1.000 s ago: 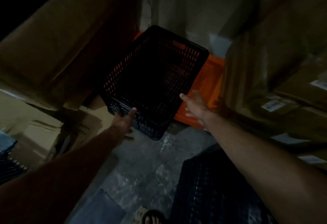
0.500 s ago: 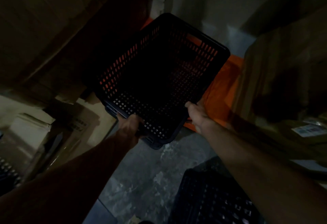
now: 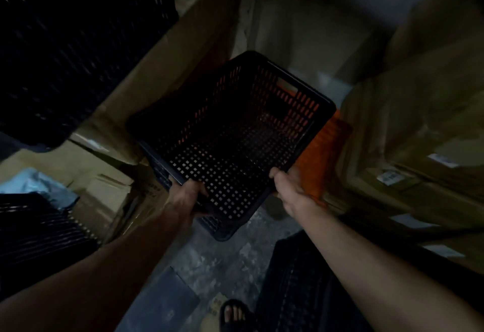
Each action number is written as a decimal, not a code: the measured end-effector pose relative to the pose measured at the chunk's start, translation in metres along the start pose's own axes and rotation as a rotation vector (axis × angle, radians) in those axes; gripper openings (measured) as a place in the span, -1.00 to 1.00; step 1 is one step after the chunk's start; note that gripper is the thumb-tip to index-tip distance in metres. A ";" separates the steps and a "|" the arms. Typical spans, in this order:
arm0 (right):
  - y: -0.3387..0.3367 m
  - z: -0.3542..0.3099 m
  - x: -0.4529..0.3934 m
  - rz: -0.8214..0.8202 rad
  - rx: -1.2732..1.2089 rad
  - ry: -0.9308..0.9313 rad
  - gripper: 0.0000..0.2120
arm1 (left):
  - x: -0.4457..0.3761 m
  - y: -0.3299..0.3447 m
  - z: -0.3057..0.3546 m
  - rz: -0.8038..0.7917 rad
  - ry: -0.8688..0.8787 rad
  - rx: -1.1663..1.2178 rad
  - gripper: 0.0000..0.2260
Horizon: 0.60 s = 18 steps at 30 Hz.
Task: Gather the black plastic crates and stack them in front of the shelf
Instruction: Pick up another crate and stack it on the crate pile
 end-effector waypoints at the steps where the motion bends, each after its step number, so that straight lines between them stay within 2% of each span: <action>1: -0.003 -0.006 0.030 -0.018 -0.025 -0.012 -0.40 | 0.018 -0.006 0.012 -0.003 0.008 0.013 -0.43; 7: -0.037 -0.027 0.184 -0.038 -0.100 -0.067 -0.44 | 0.138 -0.045 0.081 -0.029 0.037 -0.011 -0.30; 9: -0.049 -0.028 0.253 -0.038 -0.143 -0.079 -0.46 | 0.189 -0.064 0.105 -0.051 0.056 -0.027 -0.32; 12: -0.059 -0.024 0.329 -0.032 -0.196 -0.082 -0.50 | 0.251 -0.087 0.134 -0.067 0.078 -0.065 -0.44; 15: -0.063 -0.021 0.391 -0.040 -0.208 -0.092 -0.52 | 0.304 -0.112 0.160 -0.074 0.091 -0.099 -0.46; 18: -0.069 -0.016 0.447 -0.045 -0.173 -0.097 -0.40 | 0.352 -0.134 0.192 -0.093 0.141 -0.180 -0.42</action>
Point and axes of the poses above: each hand's wrist, its own x-axis away from the middle knuckle, its own y-axis out of the palm, z = x × y, the point moved 7 cm from there along -x, towards the middle knuckle, and after that the axes turned 14 degrees about y, right-handed, at the moved point
